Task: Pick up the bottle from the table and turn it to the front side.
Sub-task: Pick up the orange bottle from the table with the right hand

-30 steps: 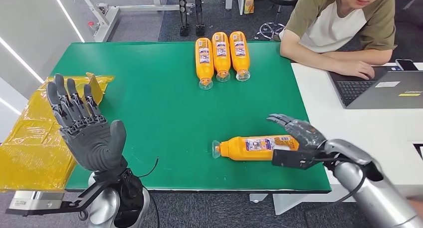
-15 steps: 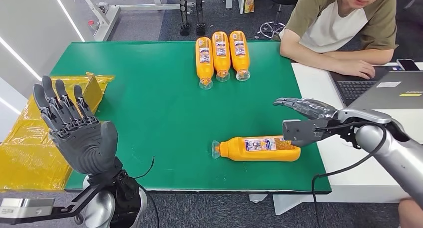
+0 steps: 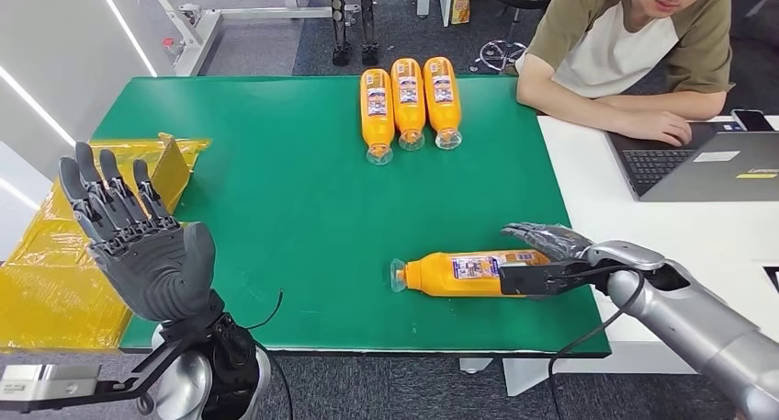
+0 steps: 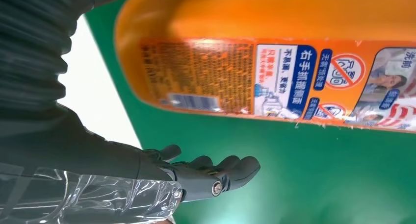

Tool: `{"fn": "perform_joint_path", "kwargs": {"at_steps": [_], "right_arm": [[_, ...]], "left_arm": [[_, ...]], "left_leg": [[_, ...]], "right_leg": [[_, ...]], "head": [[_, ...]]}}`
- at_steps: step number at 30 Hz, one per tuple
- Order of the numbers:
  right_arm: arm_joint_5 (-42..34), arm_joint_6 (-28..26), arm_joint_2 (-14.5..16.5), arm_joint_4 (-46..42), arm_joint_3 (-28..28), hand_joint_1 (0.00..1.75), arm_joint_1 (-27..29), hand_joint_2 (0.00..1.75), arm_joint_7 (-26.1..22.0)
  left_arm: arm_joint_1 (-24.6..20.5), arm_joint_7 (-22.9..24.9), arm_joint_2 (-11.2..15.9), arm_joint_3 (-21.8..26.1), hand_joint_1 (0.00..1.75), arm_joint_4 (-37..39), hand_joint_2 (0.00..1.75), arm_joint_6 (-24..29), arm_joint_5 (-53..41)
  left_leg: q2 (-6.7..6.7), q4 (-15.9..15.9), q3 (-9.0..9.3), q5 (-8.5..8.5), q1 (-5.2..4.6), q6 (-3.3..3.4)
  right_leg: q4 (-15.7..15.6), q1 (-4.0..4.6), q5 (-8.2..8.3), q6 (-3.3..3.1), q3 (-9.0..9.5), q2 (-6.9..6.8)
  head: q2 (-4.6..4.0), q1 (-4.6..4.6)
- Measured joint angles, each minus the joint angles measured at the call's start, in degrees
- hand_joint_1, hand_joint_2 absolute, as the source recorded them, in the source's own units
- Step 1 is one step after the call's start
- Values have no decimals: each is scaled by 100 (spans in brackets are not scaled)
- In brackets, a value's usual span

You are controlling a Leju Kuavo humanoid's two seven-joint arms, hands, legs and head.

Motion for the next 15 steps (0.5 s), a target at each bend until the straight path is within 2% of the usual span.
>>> {"fn": "perform_joint_path", "kwargs": {"at_steps": [7, 8, 11, 12, 15], "right_arm": [[152, -412, 642, 1087, 178, 0, -79, 175, -318], [159, -479, 719, 1230, 187, 9, -108, 175, -378], [163, -654, 897, 1604, 207, 115, -170, 175, -555], [162, -713, 943, 1705, 211, 145, -185, 175, -611], [156, -920, 1058, 1945, 214, 162, -207, 175, -732]], "left_arm": [[9, 0, 4, 0, 0, 0, 175, 29, 2], [11, 0, 4, 0, 0, 0, 175, 28, 1], [13, 0, 4, 0, 0, 0, 175, 28, 0], [14, 0, 4, 0, 0, 0, 175, 28, 0], [15, 0, 4, 0, 0, 0, 175, 24, 2]], "left_leg": [[2, -1, 5, 1, 2, -2], [4, -1, 7, 1, 2, -2], [6, 0, 11, 1, 2, -2], [5, 0, 12, 1, 2, -2], [8, 0, 18, 1, 2, -2]], "right_leg": [[0, 2, -1, -2, 1, 3], [0, 2, -1, -2, 1, 5], [0, 2, -1, -2, 4, 7], [0, 2, -1, -2, 6, 6], [-1, 2, -1, -2, 10, 8]], "head": [[0, 0], [0, -1], [0, -1], [0, 0], [0, -1]]}}
